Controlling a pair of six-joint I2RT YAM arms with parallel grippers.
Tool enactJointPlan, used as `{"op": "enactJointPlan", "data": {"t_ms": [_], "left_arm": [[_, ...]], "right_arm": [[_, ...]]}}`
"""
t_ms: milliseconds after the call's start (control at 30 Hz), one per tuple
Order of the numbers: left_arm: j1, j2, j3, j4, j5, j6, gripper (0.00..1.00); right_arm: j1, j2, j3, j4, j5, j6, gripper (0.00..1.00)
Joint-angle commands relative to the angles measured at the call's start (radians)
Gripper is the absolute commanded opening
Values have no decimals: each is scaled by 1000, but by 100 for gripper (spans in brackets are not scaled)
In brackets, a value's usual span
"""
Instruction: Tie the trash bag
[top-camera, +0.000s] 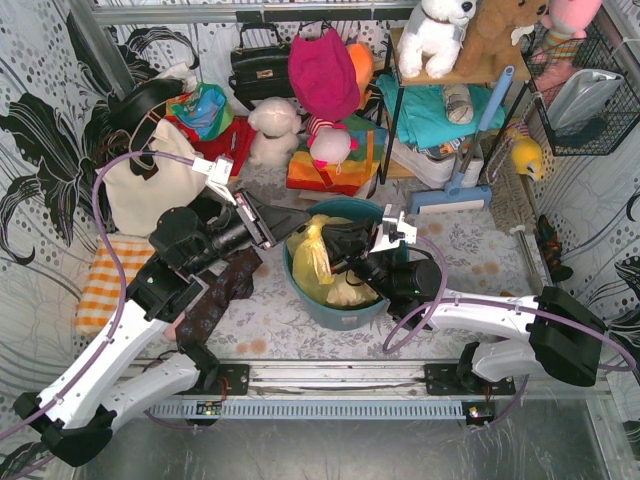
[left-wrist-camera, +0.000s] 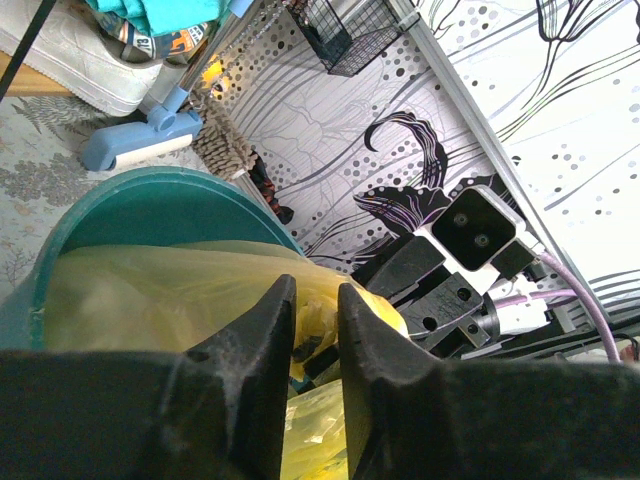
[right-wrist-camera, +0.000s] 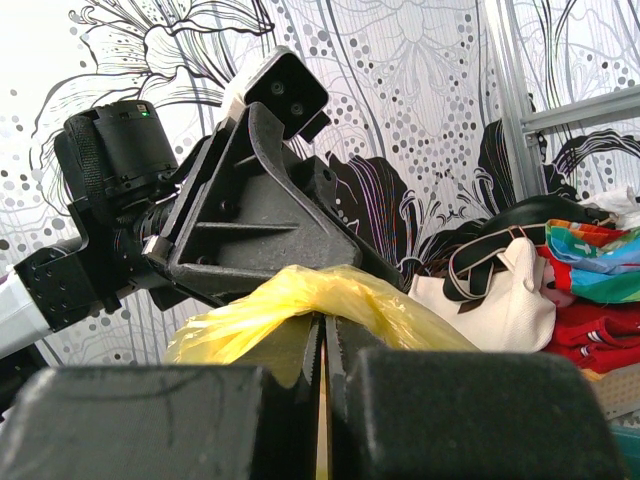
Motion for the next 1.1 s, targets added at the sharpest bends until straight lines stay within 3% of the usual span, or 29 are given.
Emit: {"op": "enactJointPlan", "data": {"t_ms": [0, 167, 367, 467, 533, 633, 800, 1067], "left_arm": [[-5, -11, 35, -5, 17, -8, 35], [-5, -12, 30, -19, 21, -11, 26], [-5, -7, 37, 2, 21, -10, 0], [-6, -10, 27, 33, 16, -9, 0], [-5, -18, 16, 58, 10, -14, 0], [-5, -23, 21, 60, -17, -2, 0], [-4, -30, 32, 67, -31, 17, 0], [-5, -17, 31, 72, -16, 17, 0]], "right_arm": [[3, 7, -5, 34, -5, -15, 0], [2, 1, -11, 35, -1, -13, 0], [3, 2, -9, 31, -3, -15, 0], [3, 2, -9, 32, -1, -9, 3], [3, -2, -12, 31, 2, -4, 15], [2, -24, -20, 0, 4, 7, 23], [3, -102, -59, -70, 35, 44, 25], [3, -288, -69, -388, 72, 93, 33]]}}
